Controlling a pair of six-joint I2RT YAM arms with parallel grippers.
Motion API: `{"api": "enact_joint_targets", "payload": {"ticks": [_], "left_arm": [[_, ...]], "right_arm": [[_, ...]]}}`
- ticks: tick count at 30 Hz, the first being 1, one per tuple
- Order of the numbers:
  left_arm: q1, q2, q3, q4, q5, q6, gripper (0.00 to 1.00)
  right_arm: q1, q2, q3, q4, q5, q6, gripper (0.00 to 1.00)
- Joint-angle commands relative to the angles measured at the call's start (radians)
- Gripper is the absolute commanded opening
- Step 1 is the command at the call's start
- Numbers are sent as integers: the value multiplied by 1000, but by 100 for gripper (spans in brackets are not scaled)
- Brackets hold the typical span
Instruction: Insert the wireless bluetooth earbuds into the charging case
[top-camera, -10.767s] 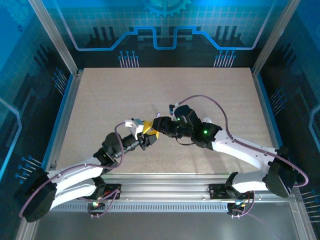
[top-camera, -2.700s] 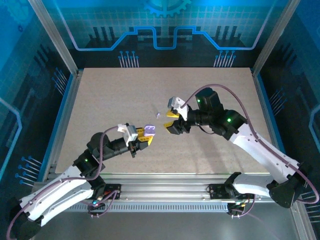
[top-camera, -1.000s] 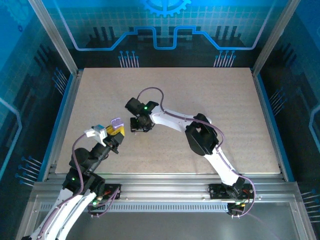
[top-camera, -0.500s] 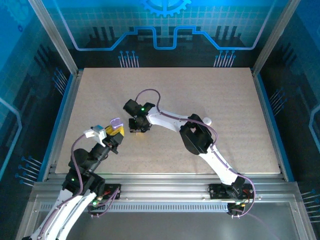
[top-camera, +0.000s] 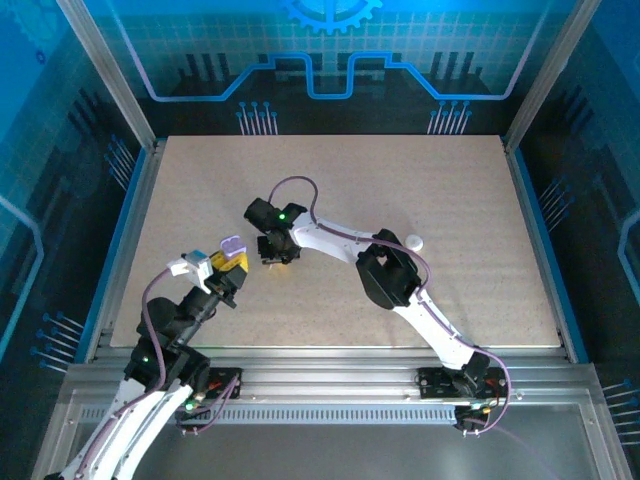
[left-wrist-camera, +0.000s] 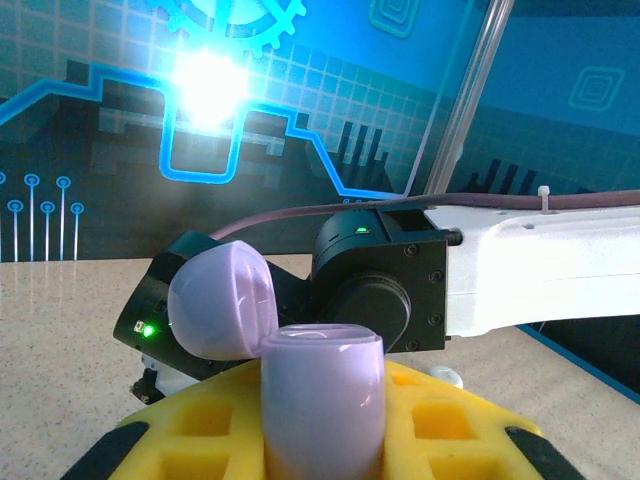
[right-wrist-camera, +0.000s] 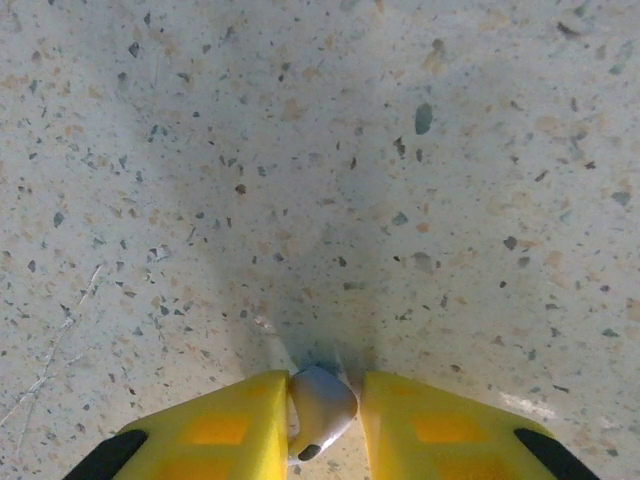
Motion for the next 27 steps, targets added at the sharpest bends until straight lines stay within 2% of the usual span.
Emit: {"api": "enact_joint_targets", "payload": {"ticks": [1,10,19,27], "left_arm": [[8,-12,-3,35,-17,-4,21],[8,15,6,33,12,-1,19],[7,168,35,100,139,-2,18],[6,202,40,102,150,-1,18]], "right_arm": [[-3,21,6,-57,50,-14,25],[-5,-104,-162,-21,95,-11,21],[-44,-342,-529,73,109,14,20],[-80,-489,-766,113,109,28,20]]}}
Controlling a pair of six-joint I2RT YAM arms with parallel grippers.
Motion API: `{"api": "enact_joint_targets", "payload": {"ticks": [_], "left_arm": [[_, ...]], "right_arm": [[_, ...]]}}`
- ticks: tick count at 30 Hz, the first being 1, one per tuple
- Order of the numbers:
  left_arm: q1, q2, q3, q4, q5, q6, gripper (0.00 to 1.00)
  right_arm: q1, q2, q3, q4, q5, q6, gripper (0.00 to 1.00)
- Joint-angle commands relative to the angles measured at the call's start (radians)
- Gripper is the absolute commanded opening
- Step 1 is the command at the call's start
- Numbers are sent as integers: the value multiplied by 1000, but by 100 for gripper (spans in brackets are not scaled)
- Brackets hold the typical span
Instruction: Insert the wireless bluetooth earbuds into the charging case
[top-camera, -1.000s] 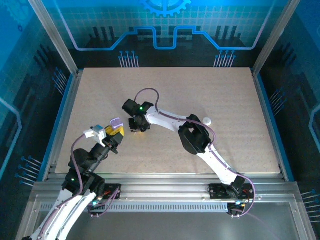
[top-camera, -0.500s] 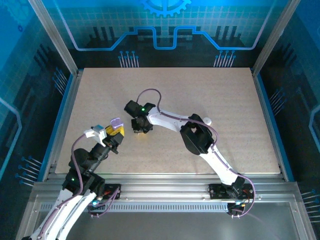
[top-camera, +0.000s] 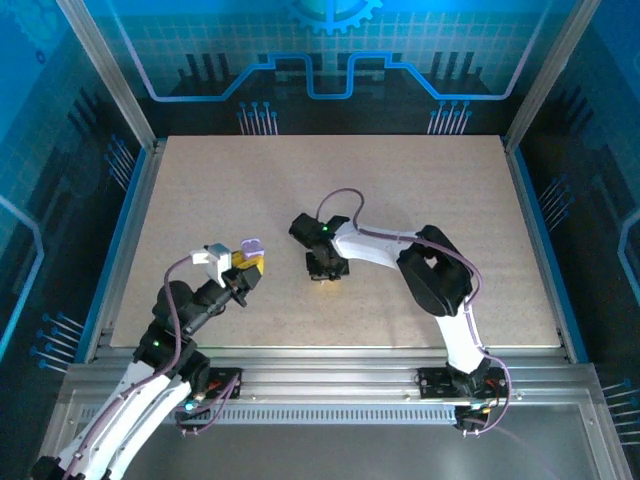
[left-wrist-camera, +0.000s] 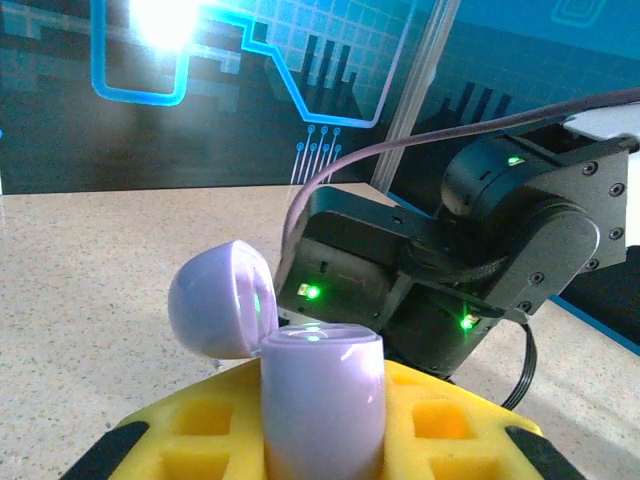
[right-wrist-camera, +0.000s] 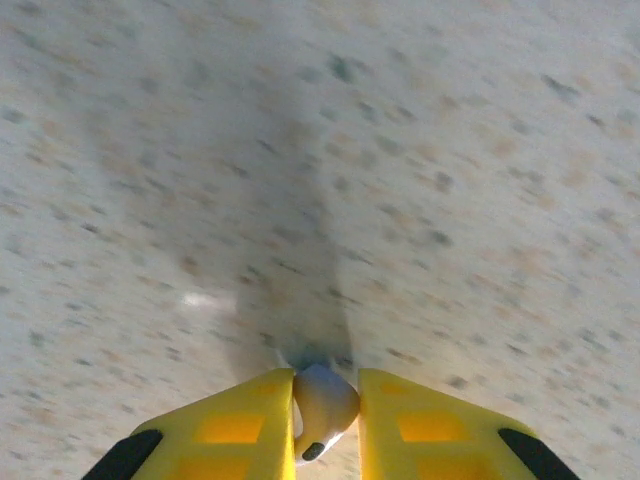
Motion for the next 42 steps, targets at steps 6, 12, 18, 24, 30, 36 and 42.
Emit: {"api": "enact_joint_targets", "payload": {"ticks": [6,12,18,24,30,36,42], "left_arm": [[5,24,29,43,29,-8,17],[3,86,14,87,62,-31,16],[-5,106,25,64,53,-18,15],[-46,116,20,48,30,4,15],[-94,175,34,59,28,33,14],[-110,240,27,102,34,41,14],[-131,243,7,109,8,46,14]], "right_arm": [[-20,-94,-116,44,8,22,19],[-25,-151,-150,78,-5,24,19],[-29,-200,-186,102,1,19,18],[-28,-253,-233,159,-12,16,17],[-26,-308,-277,193,17,-1,16],[-27,-367,-329,242,16,-1,16],[-30,-378,-350,267,-3,0,16]]}}
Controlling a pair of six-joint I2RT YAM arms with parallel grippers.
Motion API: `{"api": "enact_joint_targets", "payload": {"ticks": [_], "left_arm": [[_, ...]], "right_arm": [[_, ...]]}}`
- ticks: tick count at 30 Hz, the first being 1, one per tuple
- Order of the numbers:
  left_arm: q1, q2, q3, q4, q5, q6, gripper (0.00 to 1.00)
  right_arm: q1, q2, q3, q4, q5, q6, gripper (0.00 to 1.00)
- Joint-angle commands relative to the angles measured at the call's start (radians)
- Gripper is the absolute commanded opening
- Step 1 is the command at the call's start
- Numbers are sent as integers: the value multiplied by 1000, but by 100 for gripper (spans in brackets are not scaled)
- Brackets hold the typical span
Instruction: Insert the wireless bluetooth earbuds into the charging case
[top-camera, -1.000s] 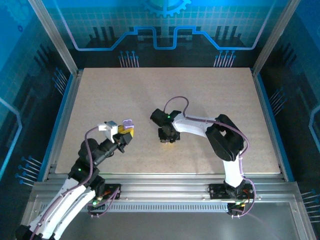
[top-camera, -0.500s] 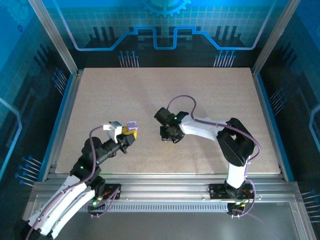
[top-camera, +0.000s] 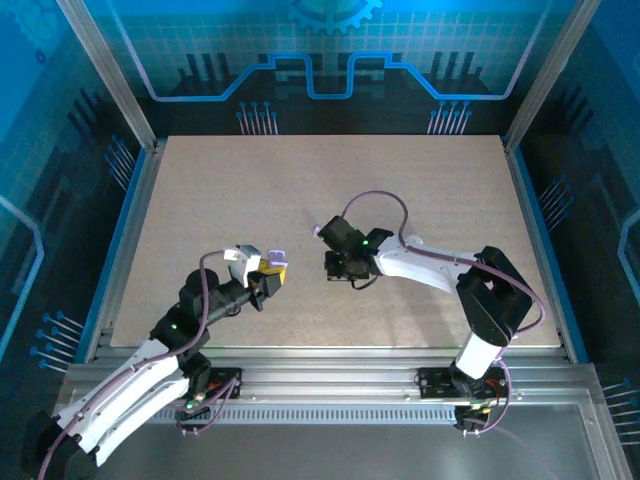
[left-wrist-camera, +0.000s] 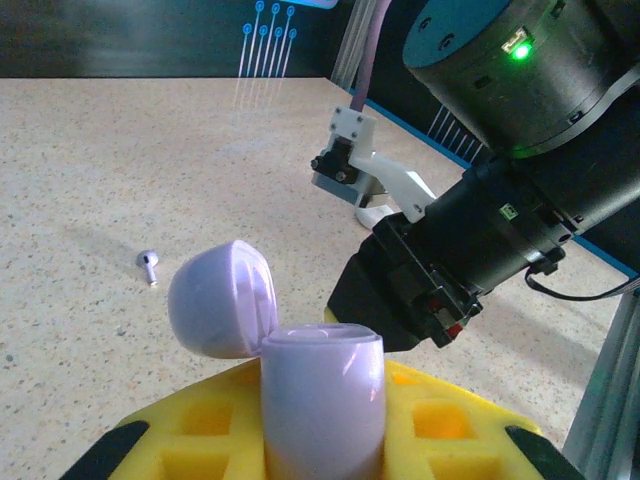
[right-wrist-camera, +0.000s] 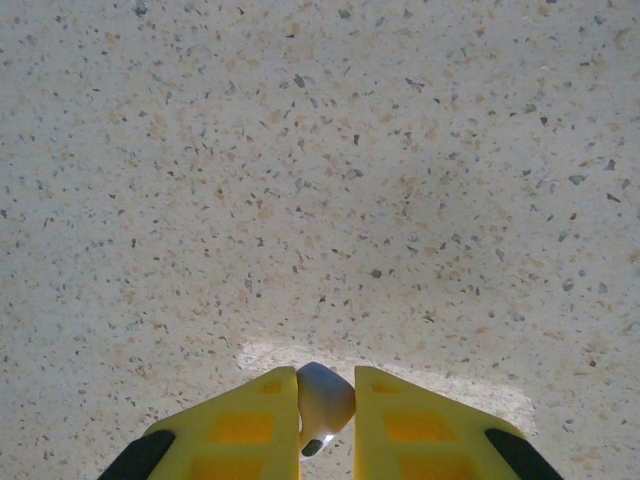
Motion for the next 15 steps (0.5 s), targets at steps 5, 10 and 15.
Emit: {"api": "enact_joint_targets", "payload": {"ticks": [5,10,15], "left_arm": [[-9,-34,5,24,-37,42,14],[-11,-31,-11,41,-30,33,14],[-28,25,-75,163,-35,42,14]], "right_arm": [[-11,-9,-7,11,-2,0,16],[-13,-44,-11,20,2,-11,16],[-17,-105,-13,31,7,-33,16]]}}
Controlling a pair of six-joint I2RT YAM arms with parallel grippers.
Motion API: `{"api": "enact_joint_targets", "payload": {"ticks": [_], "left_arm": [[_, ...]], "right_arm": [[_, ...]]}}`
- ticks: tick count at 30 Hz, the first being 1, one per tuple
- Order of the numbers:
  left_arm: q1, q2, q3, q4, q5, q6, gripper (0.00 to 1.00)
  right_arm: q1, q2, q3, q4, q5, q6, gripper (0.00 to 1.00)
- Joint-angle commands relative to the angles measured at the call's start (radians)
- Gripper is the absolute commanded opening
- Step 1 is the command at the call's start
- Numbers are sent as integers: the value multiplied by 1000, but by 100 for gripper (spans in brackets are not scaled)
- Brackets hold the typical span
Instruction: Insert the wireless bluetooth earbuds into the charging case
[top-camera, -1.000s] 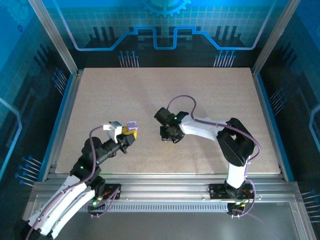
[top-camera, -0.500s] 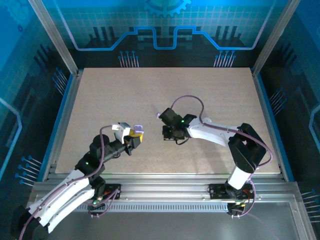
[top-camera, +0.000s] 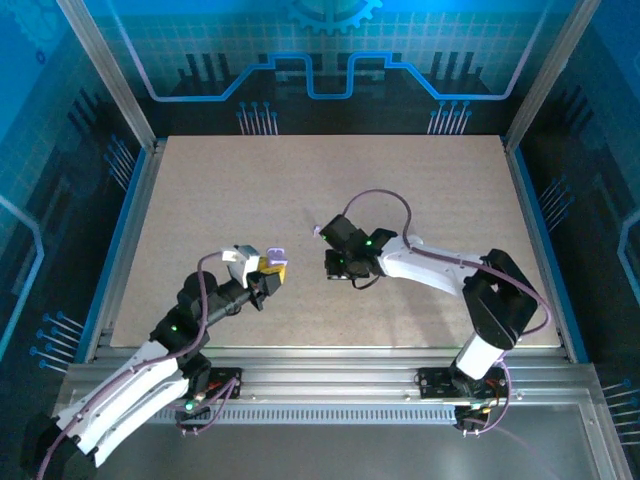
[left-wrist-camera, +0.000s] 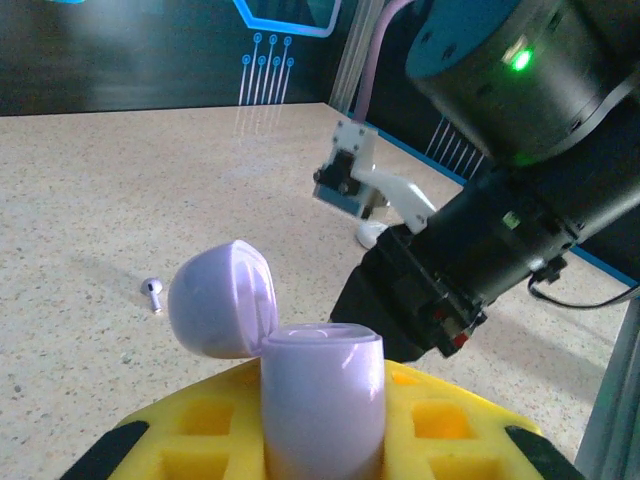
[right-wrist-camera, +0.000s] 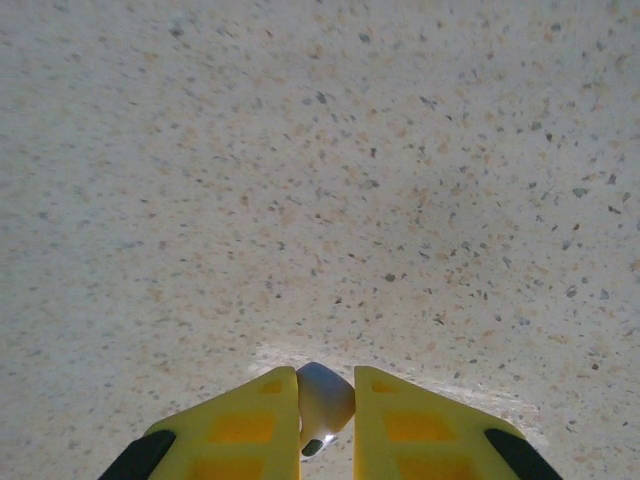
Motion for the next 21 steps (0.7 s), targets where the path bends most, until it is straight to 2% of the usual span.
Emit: {"api": "enact_joint_targets", "payload": {"ticks": [1,10,21], "left_arm": [[-18,51,-60,128,-14,30,14],[-55,269,-50,314,4,88,13],[-131,509,50,496,0,147,13]], "right_arm": [[-17,-72,-3,13,9,-23,16],[-23,-166,8,-3,2,-16,16],[-29,-286,-4,72,-58,-75,16]]}}
